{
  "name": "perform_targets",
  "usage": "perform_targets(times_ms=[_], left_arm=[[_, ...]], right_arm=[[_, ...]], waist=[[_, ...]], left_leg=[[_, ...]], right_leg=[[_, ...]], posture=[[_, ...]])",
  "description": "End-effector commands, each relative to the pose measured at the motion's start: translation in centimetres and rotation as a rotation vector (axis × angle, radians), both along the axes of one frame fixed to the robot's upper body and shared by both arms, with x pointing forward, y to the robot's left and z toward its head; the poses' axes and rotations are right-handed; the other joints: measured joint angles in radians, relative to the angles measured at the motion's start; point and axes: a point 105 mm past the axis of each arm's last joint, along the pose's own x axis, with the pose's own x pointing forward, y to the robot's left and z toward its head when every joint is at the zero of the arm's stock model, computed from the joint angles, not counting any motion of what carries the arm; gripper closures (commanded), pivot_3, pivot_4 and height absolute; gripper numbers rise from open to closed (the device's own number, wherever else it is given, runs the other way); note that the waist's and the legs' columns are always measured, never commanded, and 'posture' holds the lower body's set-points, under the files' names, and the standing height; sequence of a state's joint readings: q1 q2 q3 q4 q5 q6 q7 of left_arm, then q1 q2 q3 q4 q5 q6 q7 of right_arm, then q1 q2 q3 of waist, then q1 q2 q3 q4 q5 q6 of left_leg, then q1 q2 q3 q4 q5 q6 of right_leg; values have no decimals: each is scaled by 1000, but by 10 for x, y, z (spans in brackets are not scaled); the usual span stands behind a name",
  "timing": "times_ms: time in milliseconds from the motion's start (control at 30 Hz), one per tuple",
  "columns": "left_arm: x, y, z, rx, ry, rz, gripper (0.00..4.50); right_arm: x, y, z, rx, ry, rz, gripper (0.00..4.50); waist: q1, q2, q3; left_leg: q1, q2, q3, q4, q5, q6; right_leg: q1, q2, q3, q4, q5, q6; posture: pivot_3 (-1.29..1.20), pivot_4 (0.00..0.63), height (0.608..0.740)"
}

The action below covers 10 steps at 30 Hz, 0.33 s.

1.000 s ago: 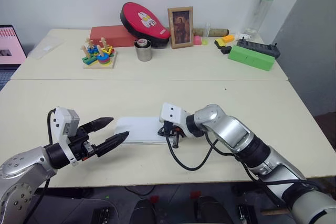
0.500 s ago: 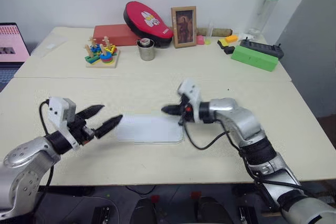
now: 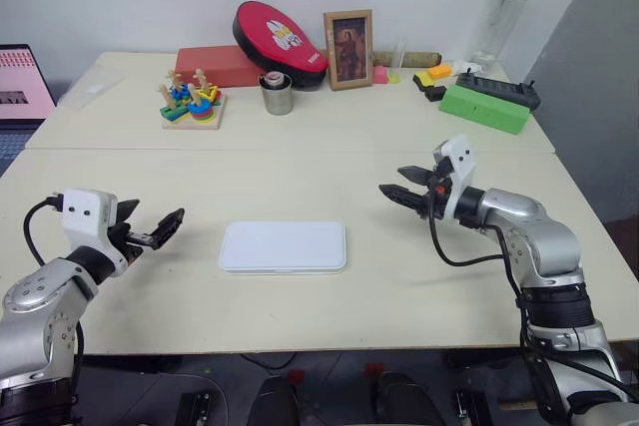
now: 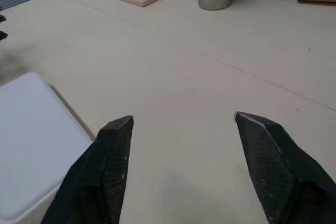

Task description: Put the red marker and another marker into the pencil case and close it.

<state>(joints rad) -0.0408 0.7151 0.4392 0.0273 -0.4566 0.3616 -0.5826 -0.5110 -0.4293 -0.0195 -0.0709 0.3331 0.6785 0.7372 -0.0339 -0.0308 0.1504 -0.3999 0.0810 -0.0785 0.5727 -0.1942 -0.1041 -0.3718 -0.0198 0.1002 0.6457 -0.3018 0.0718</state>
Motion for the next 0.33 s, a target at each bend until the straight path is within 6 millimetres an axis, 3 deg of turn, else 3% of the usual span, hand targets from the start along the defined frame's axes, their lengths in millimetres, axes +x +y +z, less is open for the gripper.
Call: perform_targets(times_ms=[33, 67, 333], left_arm=[[2, 8, 13, 47, -38, 7, 0], [1, 10, 13, 47, -38, 12, 0], [2, 8, 15, 33, -30, -8, 0]], right_arm=[[-7, -11, 9, -13, -59, -35, 274], [-8, -11, 7, -21, -58, -36, 27], [-12, 0, 6, -12, -59, 6, 27]], waist=[[1, -1, 0], [1, -1, 0], [0, 0, 0]], left_leg=[[0, 0, 0, 0, 0, 0], [0, 0, 0, 0, 0, 0], [0, 0, 0, 0, 0, 0]], right_leg=[[0, 0, 0, 0, 0, 0], [0, 0, 0, 0, 0, 0], [0, 0, 0, 0, 0, 0]], posture=[[0, 150, 740], [0, 150, 740], [0, 150, 740]])
